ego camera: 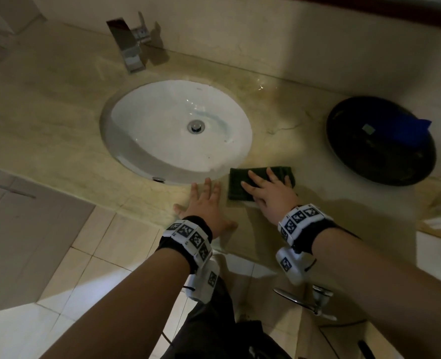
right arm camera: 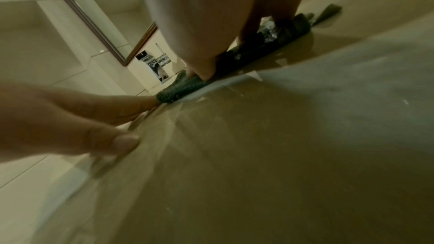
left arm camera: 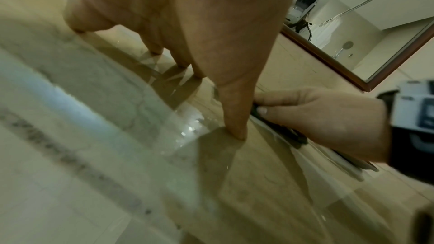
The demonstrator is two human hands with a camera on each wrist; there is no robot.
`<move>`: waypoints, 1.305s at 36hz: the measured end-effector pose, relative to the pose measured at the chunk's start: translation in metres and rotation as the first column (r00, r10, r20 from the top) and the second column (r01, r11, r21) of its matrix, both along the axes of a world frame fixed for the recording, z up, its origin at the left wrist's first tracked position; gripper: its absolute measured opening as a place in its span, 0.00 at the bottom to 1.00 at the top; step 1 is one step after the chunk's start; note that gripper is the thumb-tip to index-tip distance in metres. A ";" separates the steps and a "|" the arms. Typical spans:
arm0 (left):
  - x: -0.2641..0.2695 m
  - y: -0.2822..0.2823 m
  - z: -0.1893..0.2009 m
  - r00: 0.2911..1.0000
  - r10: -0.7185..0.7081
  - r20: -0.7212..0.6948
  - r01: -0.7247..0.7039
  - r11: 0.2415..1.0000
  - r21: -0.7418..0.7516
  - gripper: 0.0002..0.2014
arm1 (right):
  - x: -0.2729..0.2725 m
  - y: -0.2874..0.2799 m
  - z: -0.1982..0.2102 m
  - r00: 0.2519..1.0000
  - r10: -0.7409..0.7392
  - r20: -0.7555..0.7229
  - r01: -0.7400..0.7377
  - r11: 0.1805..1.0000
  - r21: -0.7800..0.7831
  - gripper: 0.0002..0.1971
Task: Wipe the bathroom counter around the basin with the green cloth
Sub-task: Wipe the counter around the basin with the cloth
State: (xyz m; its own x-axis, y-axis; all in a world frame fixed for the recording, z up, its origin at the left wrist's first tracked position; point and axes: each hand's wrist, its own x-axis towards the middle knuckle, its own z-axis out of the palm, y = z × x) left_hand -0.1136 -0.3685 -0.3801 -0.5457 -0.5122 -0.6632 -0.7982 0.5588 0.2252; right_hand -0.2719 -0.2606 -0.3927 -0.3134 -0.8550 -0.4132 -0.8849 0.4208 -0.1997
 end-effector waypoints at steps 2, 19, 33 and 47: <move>-0.001 0.000 0.000 1.000 -0.004 0.002 0.004 1.000 -0.007 0.55 | 0.004 0.016 0.000 1.000 0.002 0.010 -0.002 1.000 -0.006 0.24; -0.032 0.020 -0.005 0.990 -0.139 0.027 0.139 0.990 0.013 0.57 | -0.009 0.060 -0.003 0.986 -0.162 -0.028 0.162 0.987 -0.011 0.28; -0.032 0.021 -0.005 0.991 -0.135 0.016 0.135 0.991 0.005 0.57 | -0.021 0.038 -0.002 0.964 -0.260 -0.050 0.259 0.966 -0.015 0.26; -0.045 0.038 -0.001 0.976 -0.218 -0.019 0.218 0.976 0.003 0.56 | -0.001 0.121 -0.001 0.981 -0.192 0.012 0.191 0.980 0.060 0.26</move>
